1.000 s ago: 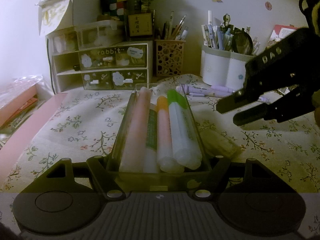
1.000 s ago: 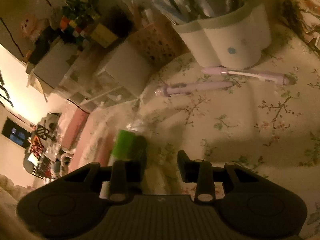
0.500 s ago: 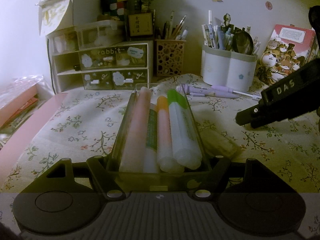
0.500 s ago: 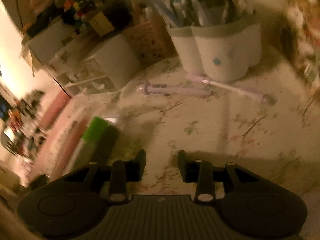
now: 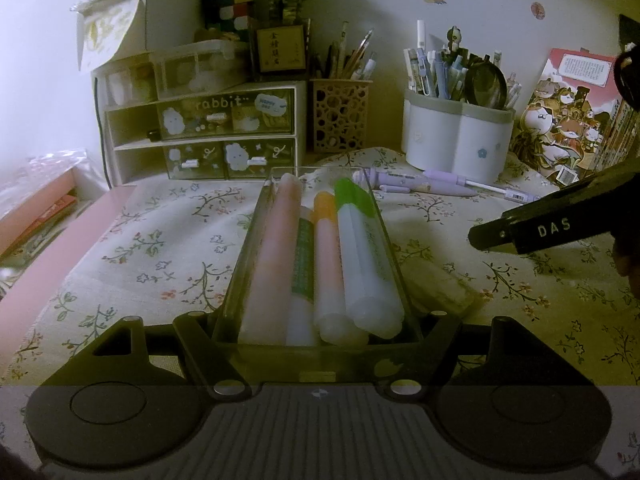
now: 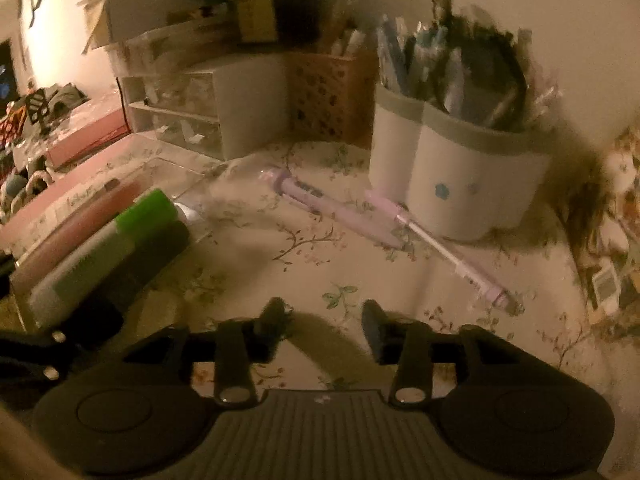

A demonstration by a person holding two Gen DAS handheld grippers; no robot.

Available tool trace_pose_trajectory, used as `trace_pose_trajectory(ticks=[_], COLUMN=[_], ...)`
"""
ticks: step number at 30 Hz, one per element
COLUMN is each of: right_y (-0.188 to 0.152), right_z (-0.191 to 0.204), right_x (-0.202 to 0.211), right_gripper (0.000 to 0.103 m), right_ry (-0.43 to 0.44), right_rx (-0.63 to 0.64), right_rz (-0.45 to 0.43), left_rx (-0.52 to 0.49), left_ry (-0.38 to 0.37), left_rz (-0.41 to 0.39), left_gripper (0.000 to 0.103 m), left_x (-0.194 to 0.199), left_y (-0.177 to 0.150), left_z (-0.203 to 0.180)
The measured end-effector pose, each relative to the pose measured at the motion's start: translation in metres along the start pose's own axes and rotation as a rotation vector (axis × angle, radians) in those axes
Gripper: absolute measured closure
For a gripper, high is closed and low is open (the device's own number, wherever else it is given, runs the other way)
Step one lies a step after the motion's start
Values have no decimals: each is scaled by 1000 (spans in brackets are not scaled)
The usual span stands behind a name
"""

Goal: Organize stationery
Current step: 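Open the right tool and move it over the lilac pen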

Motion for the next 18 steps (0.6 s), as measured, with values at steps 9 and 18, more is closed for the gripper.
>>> trace_pose_trajectory(ticks=[9, 18], right_y=[5, 43], right_z=[-16, 4], right_x=[-9, -37], right_gripper=[28, 36], right_ry=[10, 3], right_rx=[-19, 87], right_rz=[-7, -42], left_rx=[1, 1], left_ry=[-3, -3], left_rz=[0, 0], left_gripper=[30, 30], left_x=[0, 0], left_y=[0, 0], left_z=[0, 0])
Point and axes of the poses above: each gripper's, at about its wrist camera, not at the fingertips, and x roughly against the way its jaws point, z to its left, y to its top, the point moved 7 cm from there along -x, roughly the way its jaws point, and after that the axes turned 1 degree about z, right-handed, at the moved point
